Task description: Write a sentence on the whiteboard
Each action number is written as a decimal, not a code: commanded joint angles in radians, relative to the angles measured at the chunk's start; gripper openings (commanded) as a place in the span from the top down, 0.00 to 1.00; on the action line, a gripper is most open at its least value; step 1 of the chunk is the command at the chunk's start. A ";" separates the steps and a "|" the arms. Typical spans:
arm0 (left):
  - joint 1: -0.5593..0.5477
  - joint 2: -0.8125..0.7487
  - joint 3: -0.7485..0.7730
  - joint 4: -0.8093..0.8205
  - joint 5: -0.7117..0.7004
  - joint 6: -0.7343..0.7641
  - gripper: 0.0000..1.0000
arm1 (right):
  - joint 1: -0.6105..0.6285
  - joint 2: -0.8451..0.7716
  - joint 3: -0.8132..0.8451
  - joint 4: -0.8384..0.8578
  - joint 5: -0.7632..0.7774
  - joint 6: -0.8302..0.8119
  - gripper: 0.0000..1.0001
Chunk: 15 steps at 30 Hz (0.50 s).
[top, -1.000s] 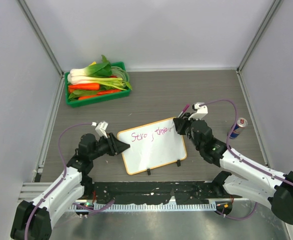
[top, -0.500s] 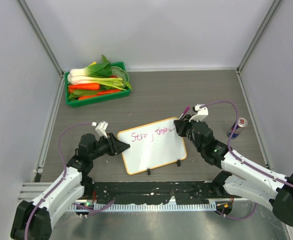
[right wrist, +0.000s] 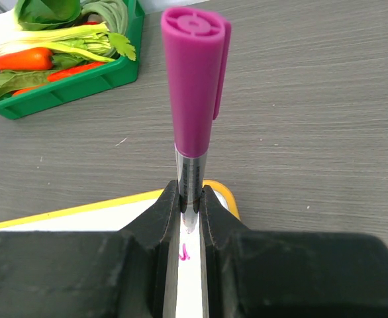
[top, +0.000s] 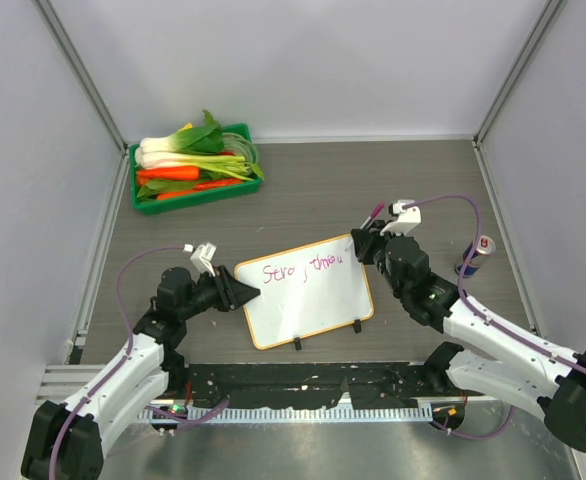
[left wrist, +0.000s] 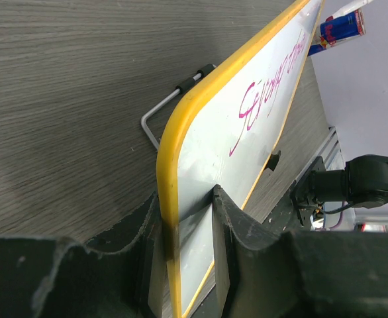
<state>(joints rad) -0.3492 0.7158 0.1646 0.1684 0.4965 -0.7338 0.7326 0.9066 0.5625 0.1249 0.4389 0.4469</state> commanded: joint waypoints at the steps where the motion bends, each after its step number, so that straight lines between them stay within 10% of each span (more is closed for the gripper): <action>1: 0.007 0.007 0.000 -0.036 -0.065 0.051 1.00 | -0.002 0.017 0.031 0.032 0.057 -0.016 0.99; 15: 0.007 0.005 0.000 -0.036 -0.062 0.051 1.00 | -0.004 0.055 0.014 0.044 0.004 -0.002 0.99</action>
<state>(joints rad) -0.3485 0.7155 0.1646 0.1677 0.4965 -0.7338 0.7307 0.9592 0.5629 0.1268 0.4507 0.4469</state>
